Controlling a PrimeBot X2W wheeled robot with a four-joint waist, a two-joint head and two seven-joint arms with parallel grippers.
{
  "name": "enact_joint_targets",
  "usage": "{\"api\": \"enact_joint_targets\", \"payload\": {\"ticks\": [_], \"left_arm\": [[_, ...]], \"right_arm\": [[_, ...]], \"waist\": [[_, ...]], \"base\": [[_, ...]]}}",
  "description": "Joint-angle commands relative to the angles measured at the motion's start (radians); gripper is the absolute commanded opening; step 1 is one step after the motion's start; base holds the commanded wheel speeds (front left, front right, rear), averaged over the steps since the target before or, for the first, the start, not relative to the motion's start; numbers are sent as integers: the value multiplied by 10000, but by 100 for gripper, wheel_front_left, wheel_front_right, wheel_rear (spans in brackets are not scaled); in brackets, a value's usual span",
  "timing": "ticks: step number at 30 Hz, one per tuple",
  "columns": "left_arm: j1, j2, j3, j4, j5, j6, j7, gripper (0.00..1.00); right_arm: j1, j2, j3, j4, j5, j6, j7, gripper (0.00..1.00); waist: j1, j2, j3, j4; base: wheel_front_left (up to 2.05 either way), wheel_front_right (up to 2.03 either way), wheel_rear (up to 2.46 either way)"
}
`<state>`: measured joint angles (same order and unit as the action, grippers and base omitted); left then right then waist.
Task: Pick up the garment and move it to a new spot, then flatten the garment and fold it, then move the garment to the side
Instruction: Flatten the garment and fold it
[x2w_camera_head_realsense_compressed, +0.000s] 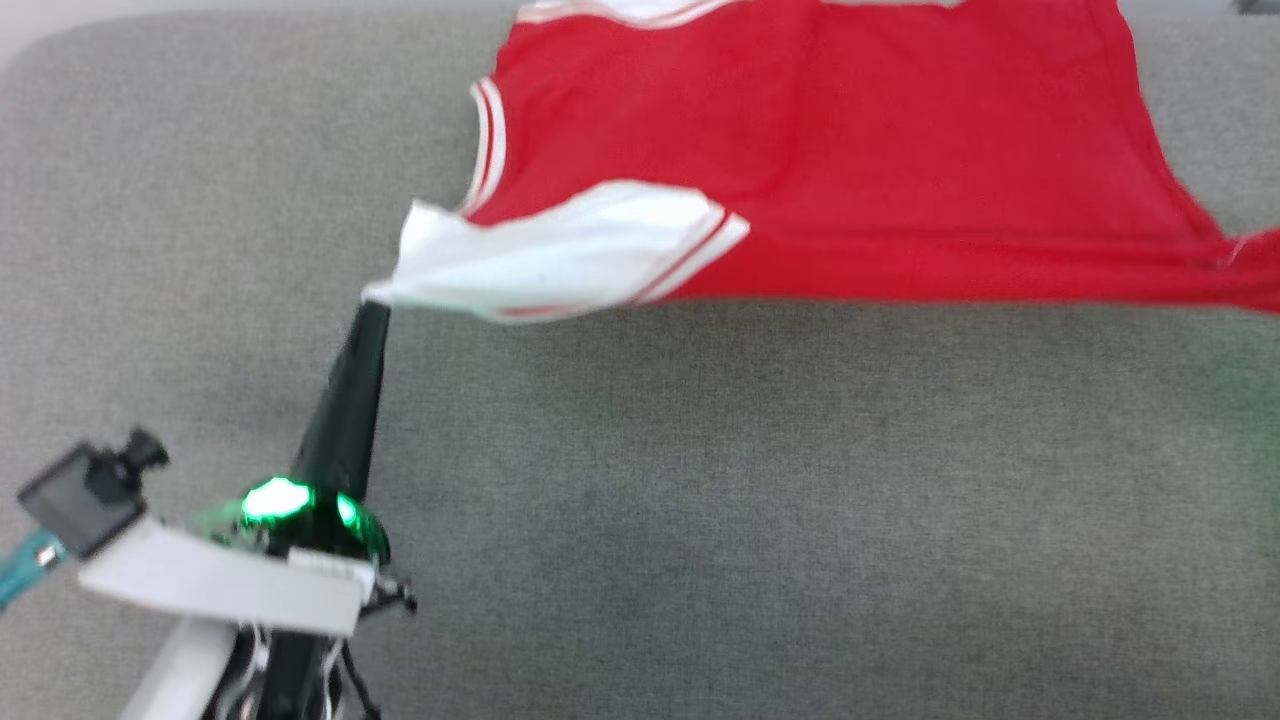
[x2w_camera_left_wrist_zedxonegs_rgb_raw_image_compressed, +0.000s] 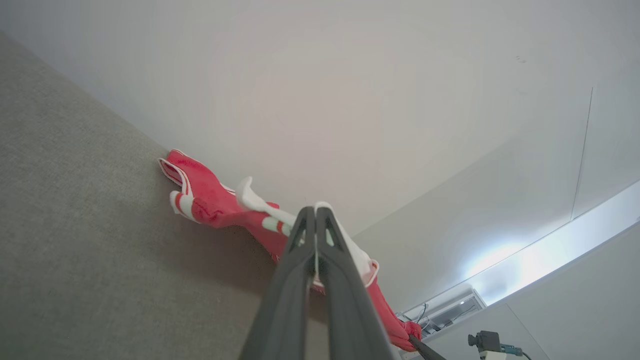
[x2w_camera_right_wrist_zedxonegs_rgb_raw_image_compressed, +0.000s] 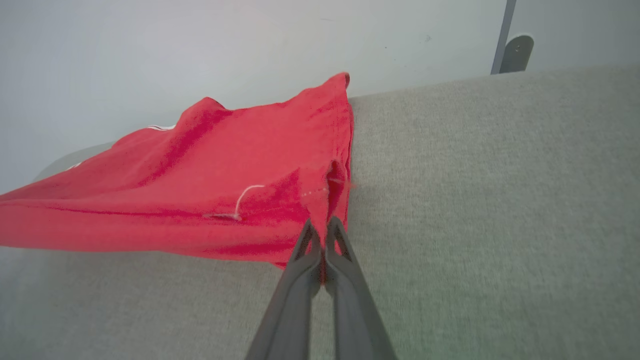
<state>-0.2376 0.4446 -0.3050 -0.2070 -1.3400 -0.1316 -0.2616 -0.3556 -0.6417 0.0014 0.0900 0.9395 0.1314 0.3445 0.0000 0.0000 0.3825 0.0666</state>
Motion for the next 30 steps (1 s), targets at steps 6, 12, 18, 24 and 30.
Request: {"api": "enact_joint_targets", "payload": {"ticks": [6, 12, 18, 24, 30], "left_arm": [[1588, 148, 240, -1104, 336, 21, -40, 0], [2973, 393, 407, -2201, 701, 21, -28, 0], [3620, 545, 408, -2722, 1035, 21, -22, 0], [2960, 647, 122, -2372, 1140, 21, -22, 0], [1403, 834, -609, -1426, 1160, 21, -20, 0]], "right_arm": [[2036, 356, -1360, -1827, -83, -13, 786, 0], [3639, 1000, -2581, -3527, -373, -13, 1735, 0], [4333, 1647, -3396, -4716, -555, -13, 2533, 0], [3750, 1861, -3361, -4735, -670, -13, 2977, 0], [2454, 1886, -2907, -3953, -855, -13, 3196, 0]], "waist": [[0, 0, -488, -45], [0, 0, -635, -74], [0, 0, -567, -38], [0, 0, -491, 4], [0, 0, -278, 86]], "base": [[0, 0, 0], [0, 0, 0], [0, 0, 0], [0, 0, 0], [0, 0, 0]]}}
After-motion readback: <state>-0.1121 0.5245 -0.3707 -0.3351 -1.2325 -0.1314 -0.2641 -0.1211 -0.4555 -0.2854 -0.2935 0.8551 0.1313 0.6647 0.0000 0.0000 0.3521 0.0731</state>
